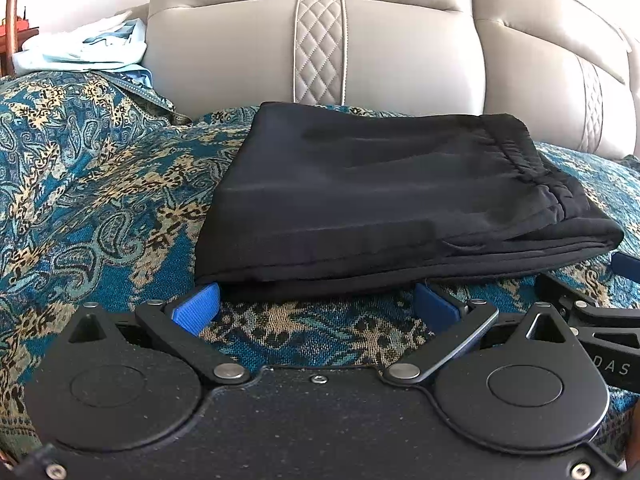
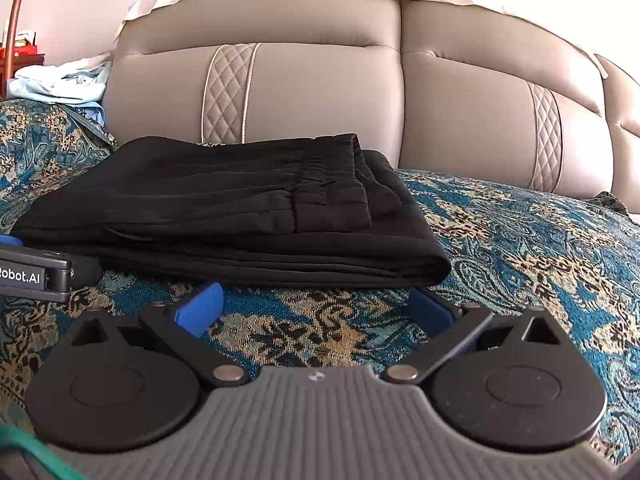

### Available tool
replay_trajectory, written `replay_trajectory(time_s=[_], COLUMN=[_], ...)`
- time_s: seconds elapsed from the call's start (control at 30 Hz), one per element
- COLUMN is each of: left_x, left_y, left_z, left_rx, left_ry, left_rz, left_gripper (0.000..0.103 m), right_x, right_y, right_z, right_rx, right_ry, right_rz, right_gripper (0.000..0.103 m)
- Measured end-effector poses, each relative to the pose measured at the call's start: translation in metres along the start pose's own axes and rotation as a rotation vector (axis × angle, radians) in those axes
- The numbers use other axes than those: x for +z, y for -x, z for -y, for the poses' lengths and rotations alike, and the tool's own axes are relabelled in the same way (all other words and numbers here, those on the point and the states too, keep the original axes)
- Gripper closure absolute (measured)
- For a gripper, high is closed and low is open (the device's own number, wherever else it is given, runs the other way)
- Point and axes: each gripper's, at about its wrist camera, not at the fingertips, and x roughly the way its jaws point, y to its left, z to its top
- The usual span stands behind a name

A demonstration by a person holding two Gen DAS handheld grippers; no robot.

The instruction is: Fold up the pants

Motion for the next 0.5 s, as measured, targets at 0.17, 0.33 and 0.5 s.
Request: replay_trajectory(time_s=[0.17, 0.33, 0.5], left_x=[0.0003, 0.0001, 0.0000], left_y=[-0.0003, -0.0003, -0.0001], left_z=[0.0005, 0.0008, 0.0006], left_rx=[0.005, 0.007, 0.007], left_ry=[0.004, 0.006, 0.006], left_rz=[-0.002, 0.001, 0.000], left_gripper=[0.000, 0.000, 0.000], right_x=[0.0012, 0.0004, 0.0006], right_y=[-0.0014, -0.0014, -0.0012], right_z=[0.0001, -0.0010, -0.0008], right_rx=[0.008, 0.006, 0.006], right_ry=[0.007, 0.007, 0.008], right_rz=[-0.003, -0.001, -0.001], right_gripper=[0.000, 0.000, 0.000])
